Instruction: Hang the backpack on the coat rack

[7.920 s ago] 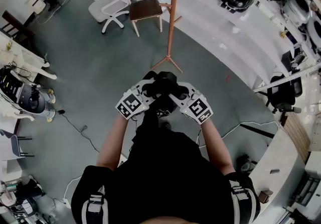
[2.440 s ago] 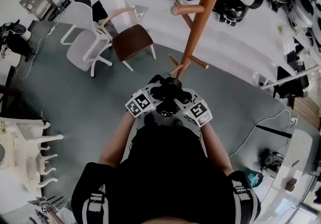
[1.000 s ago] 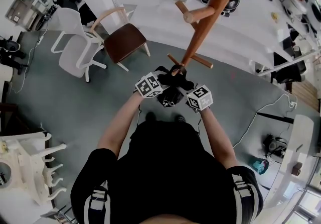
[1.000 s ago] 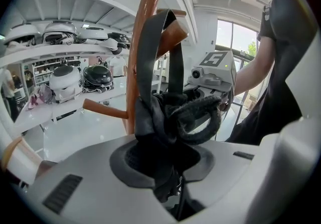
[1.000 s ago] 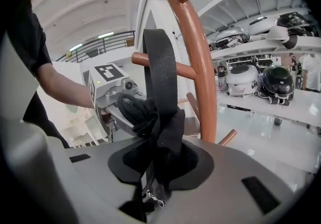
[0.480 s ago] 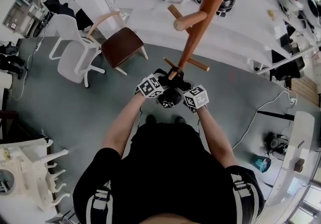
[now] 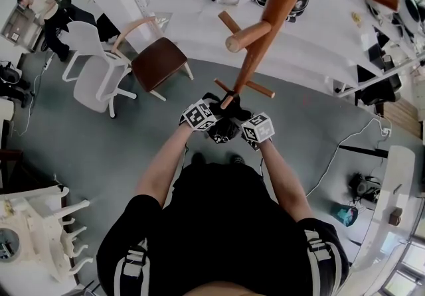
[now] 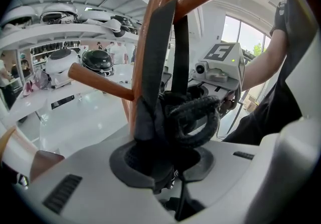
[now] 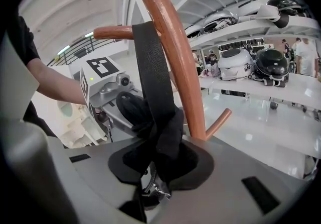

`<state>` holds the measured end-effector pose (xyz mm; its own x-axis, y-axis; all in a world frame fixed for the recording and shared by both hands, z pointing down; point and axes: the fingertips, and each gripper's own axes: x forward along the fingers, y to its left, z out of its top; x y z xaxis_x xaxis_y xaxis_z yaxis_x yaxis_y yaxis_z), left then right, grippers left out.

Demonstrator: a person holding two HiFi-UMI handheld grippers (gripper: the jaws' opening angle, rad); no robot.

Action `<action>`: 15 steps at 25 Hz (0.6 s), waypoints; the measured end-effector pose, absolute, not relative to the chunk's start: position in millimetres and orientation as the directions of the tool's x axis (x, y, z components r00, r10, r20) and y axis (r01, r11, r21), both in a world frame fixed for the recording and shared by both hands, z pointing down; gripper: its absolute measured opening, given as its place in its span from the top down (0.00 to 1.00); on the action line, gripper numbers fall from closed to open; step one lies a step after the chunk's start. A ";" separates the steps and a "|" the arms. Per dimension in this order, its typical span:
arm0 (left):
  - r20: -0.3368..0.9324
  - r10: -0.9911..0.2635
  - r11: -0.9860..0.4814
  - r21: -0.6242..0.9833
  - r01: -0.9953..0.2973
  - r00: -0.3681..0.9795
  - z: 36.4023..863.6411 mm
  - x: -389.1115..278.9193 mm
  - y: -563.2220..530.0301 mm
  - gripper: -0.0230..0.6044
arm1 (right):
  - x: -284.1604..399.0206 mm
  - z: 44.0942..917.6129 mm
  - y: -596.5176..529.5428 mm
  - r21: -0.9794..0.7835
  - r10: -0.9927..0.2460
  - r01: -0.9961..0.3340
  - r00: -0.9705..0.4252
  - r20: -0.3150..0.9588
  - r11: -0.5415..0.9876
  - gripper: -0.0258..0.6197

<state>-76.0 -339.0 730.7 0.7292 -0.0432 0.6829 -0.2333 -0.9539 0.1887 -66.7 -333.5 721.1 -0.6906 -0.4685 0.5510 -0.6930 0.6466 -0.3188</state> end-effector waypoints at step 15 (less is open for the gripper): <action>0.693 -0.134 -0.934 0.151 -0.323 0.709 740.8 -72.7 -354.7 0.78 | -59.0 731.8 -348.6 -0.275 -0.481 -0.730 -0.639 0.600 0.626 0.72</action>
